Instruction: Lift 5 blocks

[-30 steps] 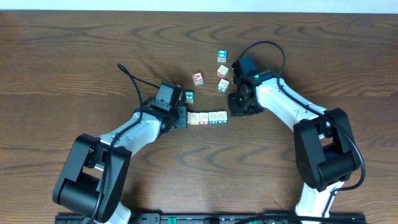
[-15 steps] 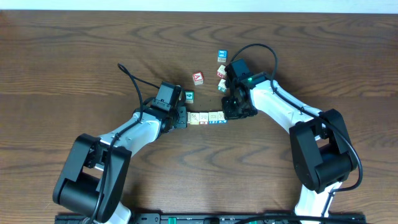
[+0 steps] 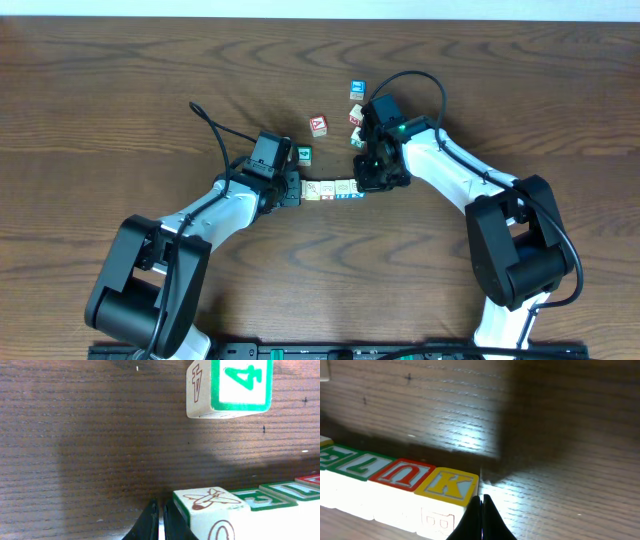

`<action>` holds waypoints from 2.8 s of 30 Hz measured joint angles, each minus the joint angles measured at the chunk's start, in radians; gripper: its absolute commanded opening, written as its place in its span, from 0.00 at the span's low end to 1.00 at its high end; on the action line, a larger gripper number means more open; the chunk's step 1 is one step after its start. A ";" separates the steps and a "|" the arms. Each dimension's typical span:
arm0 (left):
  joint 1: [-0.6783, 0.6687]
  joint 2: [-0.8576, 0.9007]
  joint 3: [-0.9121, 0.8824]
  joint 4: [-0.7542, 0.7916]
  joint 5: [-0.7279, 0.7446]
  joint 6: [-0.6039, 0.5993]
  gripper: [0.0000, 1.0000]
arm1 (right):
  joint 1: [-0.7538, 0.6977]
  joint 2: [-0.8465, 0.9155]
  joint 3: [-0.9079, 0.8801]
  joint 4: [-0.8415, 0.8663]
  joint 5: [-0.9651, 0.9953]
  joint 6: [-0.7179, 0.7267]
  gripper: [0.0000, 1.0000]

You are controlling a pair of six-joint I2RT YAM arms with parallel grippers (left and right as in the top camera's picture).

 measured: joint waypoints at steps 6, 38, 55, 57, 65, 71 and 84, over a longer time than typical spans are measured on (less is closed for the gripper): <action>0.000 0.000 0.001 -0.004 0.000 0.000 0.07 | 0.000 0.000 0.000 -0.001 -0.017 0.006 0.01; -0.005 0.022 0.001 0.060 -0.254 -0.023 0.08 | 0.000 0.000 0.000 -0.023 0.026 0.012 0.01; 0.000 0.039 0.004 0.175 -0.118 -0.027 0.07 | 0.000 0.000 0.000 -0.027 0.035 0.012 0.01; 0.000 0.039 0.004 0.190 -0.111 -0.027 0.07 | 0.000 0.000 0.000 -0.027 0.035 0.012 0.01; 0.000 0.039 0.004 0.261 -0.104 -0.027 0.07 | 0.000 0.000 0.000 -0.029 0.035 0.012 0.01; 0.000 0.039 0.004 0.250 -0.058 -0.027 0.07 | 0.000 0.000 0.000 -0.029 0.035 0.012 0.01; 0.000 0.039 0.004 0.209 -0.029 -0.027 0.07 | 0.000 0.000 0.000 -0.033 0.035 0.012 0.01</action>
